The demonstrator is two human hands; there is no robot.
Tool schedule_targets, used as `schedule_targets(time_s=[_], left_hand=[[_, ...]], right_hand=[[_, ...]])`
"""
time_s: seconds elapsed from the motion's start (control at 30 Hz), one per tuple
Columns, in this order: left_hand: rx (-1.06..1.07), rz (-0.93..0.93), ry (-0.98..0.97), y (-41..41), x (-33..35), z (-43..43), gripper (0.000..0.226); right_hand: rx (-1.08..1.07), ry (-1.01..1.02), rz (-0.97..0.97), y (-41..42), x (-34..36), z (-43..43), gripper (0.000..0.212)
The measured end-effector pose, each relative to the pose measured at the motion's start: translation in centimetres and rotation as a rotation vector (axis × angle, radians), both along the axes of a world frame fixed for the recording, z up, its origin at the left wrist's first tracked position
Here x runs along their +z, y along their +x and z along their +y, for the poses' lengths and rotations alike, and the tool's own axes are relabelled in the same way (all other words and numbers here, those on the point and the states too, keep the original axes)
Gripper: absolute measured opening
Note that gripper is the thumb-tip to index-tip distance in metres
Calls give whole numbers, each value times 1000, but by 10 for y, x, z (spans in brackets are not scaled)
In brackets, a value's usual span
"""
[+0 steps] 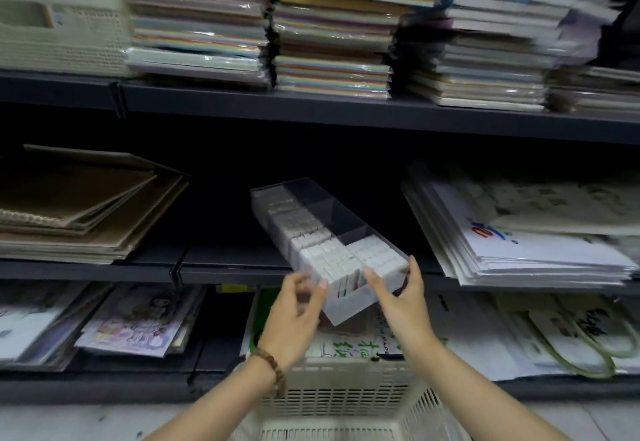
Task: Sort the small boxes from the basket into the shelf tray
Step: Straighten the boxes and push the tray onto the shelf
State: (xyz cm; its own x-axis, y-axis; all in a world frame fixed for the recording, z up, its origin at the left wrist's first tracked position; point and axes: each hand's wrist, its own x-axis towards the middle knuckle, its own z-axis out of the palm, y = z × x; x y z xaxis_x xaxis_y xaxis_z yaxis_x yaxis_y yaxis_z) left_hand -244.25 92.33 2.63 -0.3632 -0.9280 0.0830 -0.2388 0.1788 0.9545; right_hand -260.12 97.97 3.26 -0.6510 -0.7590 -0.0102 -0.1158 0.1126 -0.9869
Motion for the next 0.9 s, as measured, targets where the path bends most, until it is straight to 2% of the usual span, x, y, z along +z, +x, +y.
schedule_targets(time_s=[0.07, 0.13, 0.27, 0.47, 0.63, 0.73, 0.83, 0.9], left_hand=[[108, 14, -101, -7, 7, -37, 61], [185, -8, -147, -12, 15, -83, 71], [100, -46, -15, -21, 5, -140, 86], [144, 309, 174, -30, -16, -149, 83], [347, 420, 168, -34, -15, -133, 87], [479, 375, 110, -26, -10, -130, 102], [556, 244, 0, 4, -7, -143, 119], [523, 220, 22, 28, -5, -156, 120]], right_hand=[[5, -44, -79, 9, 2, -3, 117], [37, -86, -137, 15, 1, -10, 120], [36, -93, -60, 22, -10, -14, 122], [119, -41, -73, 5, -19, -12, 113], [244, 13, -78, -21, -12, -19, 103], [338, 69, -13, -43, -9, -29, 95], [426, 156, 79, -67, -4, -35, 102], [508, 183, 95, -81, 1, -38, 107]])
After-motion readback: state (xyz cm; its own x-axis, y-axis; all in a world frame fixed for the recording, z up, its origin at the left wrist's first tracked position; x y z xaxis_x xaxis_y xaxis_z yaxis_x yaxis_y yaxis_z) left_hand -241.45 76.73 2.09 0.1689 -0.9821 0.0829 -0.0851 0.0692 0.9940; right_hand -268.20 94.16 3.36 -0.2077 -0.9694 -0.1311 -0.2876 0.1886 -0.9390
